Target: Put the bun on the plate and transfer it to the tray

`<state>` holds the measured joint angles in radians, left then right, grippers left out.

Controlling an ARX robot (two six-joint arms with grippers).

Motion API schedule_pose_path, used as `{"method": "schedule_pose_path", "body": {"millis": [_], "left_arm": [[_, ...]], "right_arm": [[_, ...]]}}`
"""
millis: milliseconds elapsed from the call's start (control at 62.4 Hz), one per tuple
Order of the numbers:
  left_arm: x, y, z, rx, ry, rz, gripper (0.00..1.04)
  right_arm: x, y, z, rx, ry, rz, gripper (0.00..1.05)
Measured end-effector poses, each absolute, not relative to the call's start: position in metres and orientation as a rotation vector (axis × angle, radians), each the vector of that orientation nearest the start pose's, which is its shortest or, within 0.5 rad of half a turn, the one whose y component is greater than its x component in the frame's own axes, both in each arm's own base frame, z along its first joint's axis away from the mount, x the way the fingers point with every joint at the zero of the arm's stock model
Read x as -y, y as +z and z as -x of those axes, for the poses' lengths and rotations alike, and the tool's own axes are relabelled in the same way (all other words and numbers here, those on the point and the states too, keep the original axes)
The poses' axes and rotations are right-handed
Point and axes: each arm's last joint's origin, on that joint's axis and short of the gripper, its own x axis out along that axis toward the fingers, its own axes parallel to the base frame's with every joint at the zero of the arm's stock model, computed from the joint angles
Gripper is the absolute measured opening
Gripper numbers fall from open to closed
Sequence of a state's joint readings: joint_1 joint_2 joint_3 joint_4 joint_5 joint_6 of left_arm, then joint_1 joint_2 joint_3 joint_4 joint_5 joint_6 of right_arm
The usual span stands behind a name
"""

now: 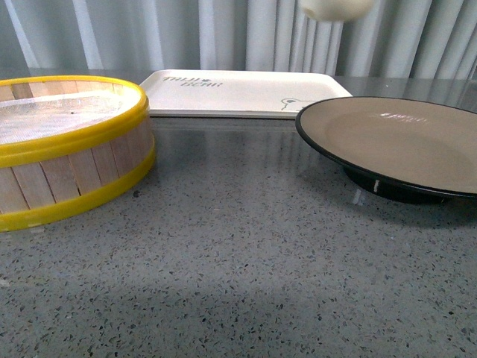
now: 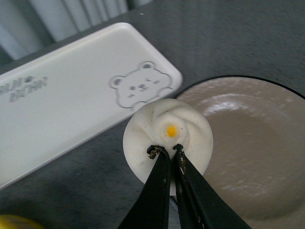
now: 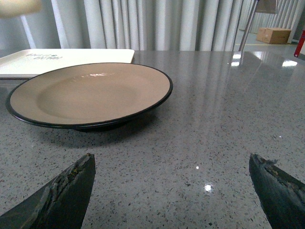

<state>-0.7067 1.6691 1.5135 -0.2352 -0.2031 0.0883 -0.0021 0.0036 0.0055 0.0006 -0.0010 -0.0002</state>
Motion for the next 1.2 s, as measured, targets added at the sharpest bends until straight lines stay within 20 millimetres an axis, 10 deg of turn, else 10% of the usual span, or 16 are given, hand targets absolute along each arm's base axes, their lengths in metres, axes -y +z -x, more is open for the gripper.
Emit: {"method": "schedule_pose_path", "body": {"millis": [481,1090,1202], "left_arm": [[0.331,0.296,-0.307,-0.411,-0.601,-0.335,0.04],[0.338,0.269,-0.313,-0.52,-0.591,-0.41,0.04],[0.338,0.269,-0.313,-0.523,-0.586,-0.409,0.19]], "right_arm": [[0.0,0.165,-0.098,0.002,-0.001,0.0,0.96],[0.0,0.165,-0.098,0.002,-0.001,0.0,0.96],[0.0,0.165,-0.098,0.002,-0.001,0.0,0.96]]}}
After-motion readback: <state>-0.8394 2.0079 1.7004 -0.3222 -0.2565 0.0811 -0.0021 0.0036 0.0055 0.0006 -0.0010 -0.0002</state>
